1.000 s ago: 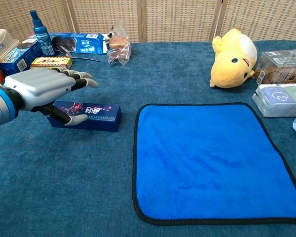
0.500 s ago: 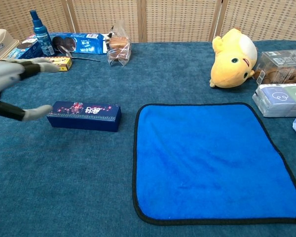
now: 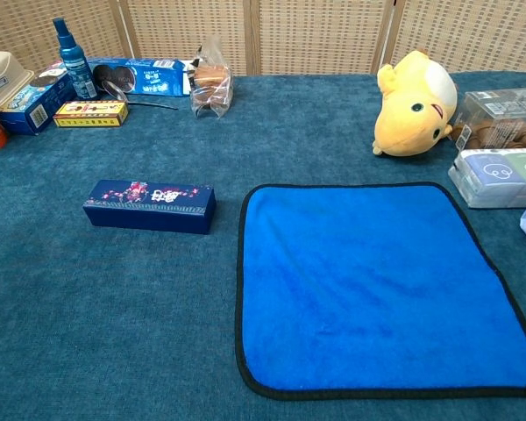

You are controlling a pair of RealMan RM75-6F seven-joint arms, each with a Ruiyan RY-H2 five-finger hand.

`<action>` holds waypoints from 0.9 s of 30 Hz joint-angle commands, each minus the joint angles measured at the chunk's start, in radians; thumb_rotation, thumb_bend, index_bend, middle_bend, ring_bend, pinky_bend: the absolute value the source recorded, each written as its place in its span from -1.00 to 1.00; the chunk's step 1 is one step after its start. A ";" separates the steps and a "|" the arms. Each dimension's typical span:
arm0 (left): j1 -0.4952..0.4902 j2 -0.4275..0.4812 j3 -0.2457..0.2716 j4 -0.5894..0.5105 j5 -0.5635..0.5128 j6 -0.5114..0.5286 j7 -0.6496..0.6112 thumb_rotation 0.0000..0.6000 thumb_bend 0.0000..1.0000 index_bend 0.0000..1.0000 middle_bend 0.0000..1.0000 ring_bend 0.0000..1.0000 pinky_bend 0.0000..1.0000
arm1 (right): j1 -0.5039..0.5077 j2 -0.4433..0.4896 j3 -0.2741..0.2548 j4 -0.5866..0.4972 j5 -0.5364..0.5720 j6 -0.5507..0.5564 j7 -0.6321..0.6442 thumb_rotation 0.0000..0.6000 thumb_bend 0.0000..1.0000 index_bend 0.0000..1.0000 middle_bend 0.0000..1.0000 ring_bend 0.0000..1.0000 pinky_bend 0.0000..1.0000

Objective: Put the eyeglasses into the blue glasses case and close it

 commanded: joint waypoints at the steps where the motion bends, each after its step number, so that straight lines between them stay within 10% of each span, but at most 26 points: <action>1: 0.056 0.028 0.039 0.012 0.052 0.043 -0.042 -0.02 -0.35 -1.00 -1.00 -1.00 -0.98 | 0.026 -0.005 0.011 -0.032 0.006 -0.031 -0.061 0.92 -0.45 -0.85 -0.68 -0.92 -0.72; 27: 0.242 0.047 -0.004 0.128 0.178 0.176 -0.140 -0.02 -0.35 -1.00 -1.00 -1.00 -0.98 | 0.097 -0.031 0.024 -0.110 0.019 -0.098 -0.169 0.93 -0.45 -0.83 -0.69 -0.94 -0.73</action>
